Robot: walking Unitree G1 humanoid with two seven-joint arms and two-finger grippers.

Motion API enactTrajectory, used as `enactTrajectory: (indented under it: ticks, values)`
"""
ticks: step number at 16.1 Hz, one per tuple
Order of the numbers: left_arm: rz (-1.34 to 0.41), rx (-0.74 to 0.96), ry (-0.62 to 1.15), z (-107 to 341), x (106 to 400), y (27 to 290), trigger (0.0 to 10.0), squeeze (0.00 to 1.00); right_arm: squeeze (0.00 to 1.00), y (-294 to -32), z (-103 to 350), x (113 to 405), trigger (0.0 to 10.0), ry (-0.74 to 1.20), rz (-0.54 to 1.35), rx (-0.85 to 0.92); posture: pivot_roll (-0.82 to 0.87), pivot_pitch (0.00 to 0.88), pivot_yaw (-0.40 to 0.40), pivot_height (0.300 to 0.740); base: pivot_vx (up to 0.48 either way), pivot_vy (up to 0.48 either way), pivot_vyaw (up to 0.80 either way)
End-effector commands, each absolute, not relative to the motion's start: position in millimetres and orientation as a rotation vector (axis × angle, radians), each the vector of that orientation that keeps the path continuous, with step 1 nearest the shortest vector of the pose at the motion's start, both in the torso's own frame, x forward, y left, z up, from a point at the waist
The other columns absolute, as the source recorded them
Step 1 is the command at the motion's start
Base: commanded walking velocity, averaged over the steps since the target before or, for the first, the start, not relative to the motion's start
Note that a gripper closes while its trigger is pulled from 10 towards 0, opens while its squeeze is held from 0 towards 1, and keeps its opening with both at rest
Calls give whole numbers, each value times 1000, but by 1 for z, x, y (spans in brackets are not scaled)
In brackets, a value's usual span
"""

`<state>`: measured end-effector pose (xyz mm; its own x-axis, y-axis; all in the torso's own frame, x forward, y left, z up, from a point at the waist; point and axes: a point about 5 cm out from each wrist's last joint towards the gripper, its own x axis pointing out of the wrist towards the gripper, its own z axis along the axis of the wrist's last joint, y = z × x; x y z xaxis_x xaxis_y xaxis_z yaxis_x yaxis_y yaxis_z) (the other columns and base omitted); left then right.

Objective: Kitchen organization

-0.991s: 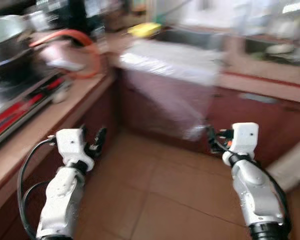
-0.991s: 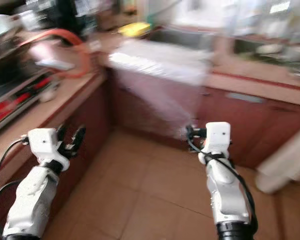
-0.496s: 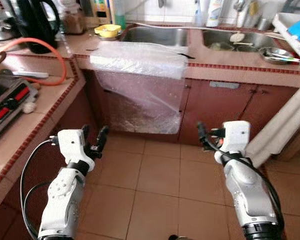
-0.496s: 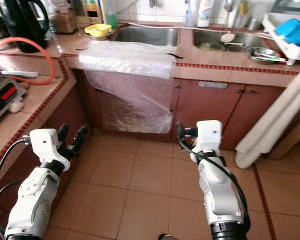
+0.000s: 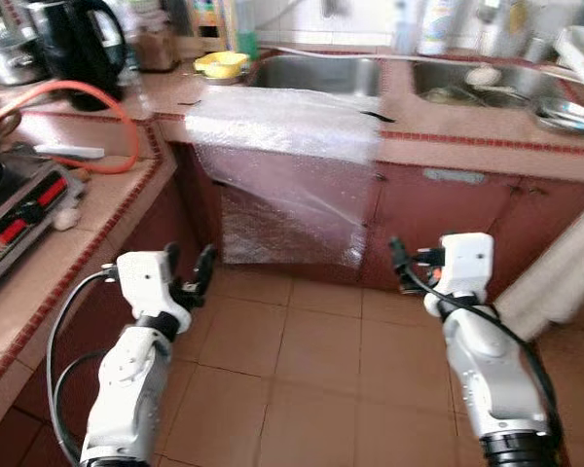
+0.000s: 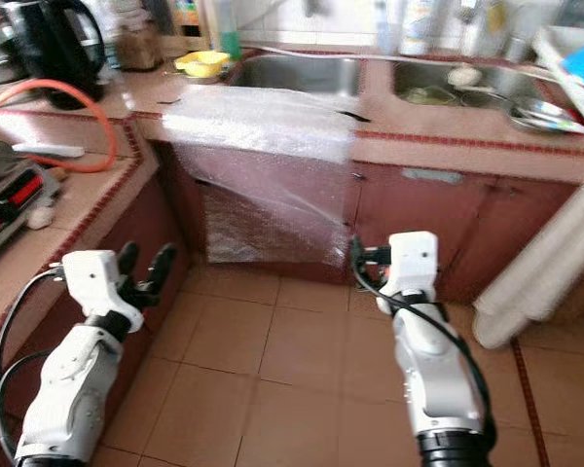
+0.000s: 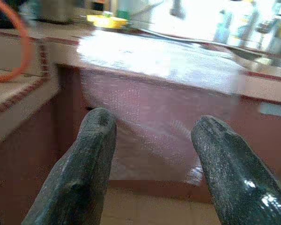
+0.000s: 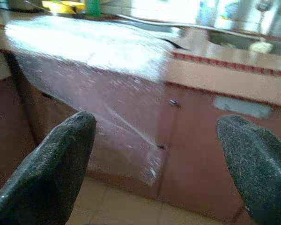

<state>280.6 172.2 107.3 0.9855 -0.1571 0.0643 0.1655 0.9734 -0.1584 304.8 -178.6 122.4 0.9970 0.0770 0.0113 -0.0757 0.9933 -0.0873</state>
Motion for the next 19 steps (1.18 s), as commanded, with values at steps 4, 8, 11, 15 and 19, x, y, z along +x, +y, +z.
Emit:
enactTrajectory:
  ticks: [4,8,11,15,19]
  values:
    - [-148,-153,-65,110,281,179,10000,0,0,-168,131,307,10000,-54,116,-89,-156,90,48,740,469,0,0]
    - [-158,-155,-62,109,281,177,10000,0,0,-167,132,308,10000,-64,124,-99,-157,88,49,740,469,0,0]
    - [-163,-155,-60,109,280,176,10000,0,0,-166,132,308,10000,-66,131,-102,-157,85,48,740,469,0,0]
    - [-170,-156,-61,108,280,172,10000,0,0,-164,133,309,10000,-74,138,-109,-156,81,48,740,470,0,0]
    - [-170,-158,-56,106,280,171,10000,0,0,-163,134,310,10000,-78,141,-109,-156,79,47,740,469,0,0]
